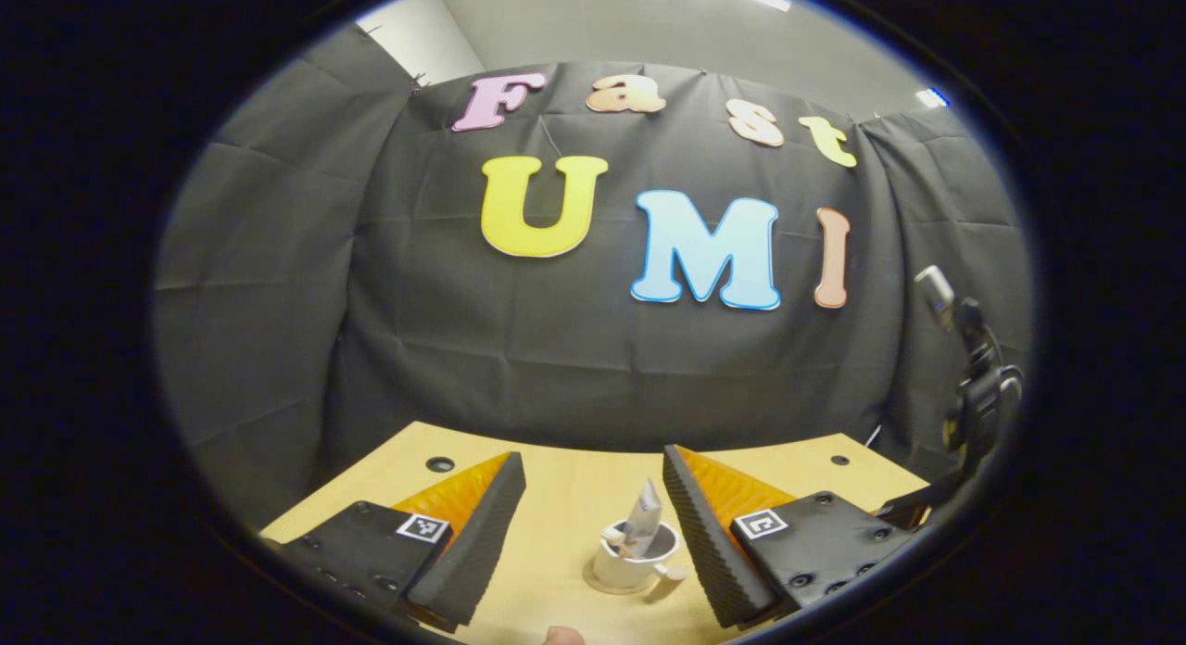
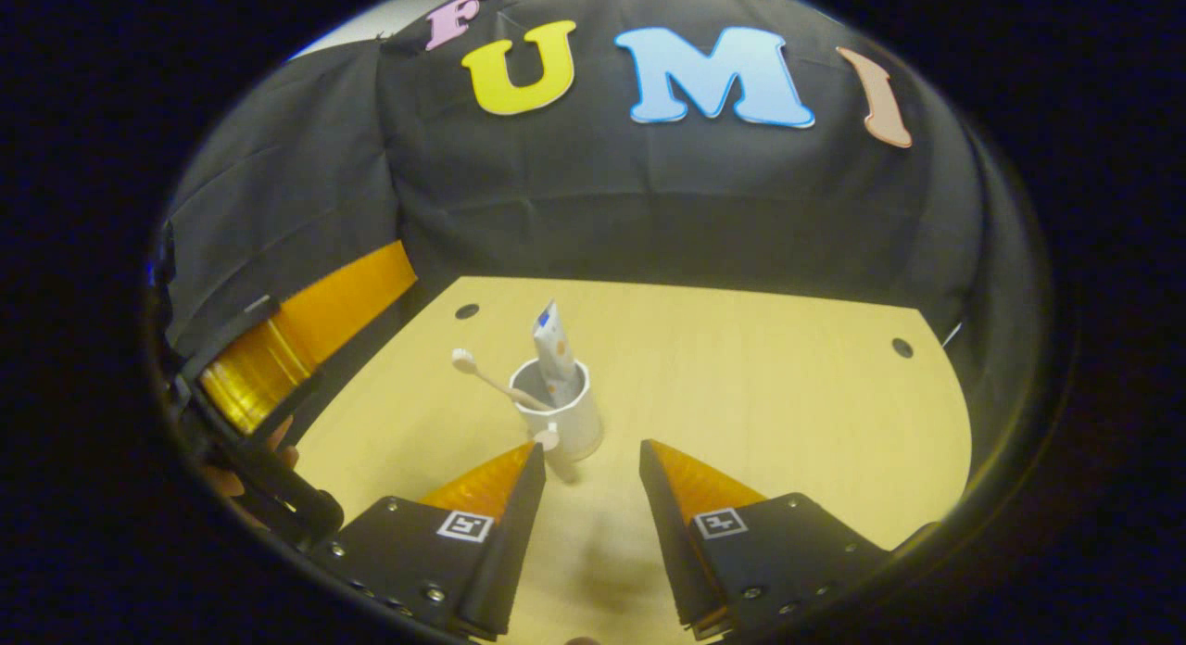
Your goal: Put the toothbrush and toothpaste on the desktop into the cup, then pick up the cup and place it on the coaster on the desktop.
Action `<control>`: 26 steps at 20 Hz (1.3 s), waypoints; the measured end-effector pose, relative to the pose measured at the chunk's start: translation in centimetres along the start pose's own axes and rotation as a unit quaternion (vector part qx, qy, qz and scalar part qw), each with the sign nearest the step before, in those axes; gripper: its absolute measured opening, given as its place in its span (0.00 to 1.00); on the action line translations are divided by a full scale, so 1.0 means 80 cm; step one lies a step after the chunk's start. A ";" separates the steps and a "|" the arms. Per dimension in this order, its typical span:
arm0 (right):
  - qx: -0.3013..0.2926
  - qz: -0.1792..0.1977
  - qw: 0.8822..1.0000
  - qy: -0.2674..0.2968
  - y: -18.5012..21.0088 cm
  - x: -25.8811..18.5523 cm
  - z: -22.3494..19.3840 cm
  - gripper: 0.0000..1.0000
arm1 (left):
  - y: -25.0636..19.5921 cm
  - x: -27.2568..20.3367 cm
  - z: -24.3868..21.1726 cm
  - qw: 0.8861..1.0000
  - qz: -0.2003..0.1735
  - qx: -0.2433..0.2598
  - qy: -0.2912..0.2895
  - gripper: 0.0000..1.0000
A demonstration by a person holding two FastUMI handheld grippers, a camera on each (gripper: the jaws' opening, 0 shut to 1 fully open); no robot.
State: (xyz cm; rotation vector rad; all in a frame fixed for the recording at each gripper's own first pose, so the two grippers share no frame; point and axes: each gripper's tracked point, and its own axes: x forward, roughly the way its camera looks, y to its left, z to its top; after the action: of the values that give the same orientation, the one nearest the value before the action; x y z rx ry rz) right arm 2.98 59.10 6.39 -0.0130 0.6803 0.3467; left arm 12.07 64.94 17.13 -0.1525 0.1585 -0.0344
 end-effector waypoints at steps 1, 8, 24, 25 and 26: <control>-0.005 -0.009 1.000 -0.021 -0.008 -0.012 0.010 0.66 | -0.008 -0.002 0.001 1.000 -0.002 0.000 -0.001 0.96; -0.025 -0.057 0.989 -0.132 -0.064 -0.091 0.051 0.77 | -0.055 -0.023 0.011 1.000 -0.006 0.007 -0.006 0.97; -0.041 -0.093 0.959 -0.266 -0.126 -0.175 0.122 0.77 | -0.091 -0.081 0.034 0.998 0.023 0.010 -0.050 0.96; -0.040 -0.093 0.959 -0.265 -0.130 -0.175 0.121 0.75 | -0.091 -0.083 0.036 0.998 0.026 0.010 -0.052 0.96; -0.039 -0.094 0.959 -0.263 -0.133 -0.175 0.120 0.75 | -0.093 -0.084 0.037 0.998 0.026 0.012 -0.054 0.96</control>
State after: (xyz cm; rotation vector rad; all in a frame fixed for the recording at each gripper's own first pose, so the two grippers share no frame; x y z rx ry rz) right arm 2.14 45.91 21.49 -0.0576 0.1339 0.1794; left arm 5.77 58.34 22.23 -0.1267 0.0535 0.0229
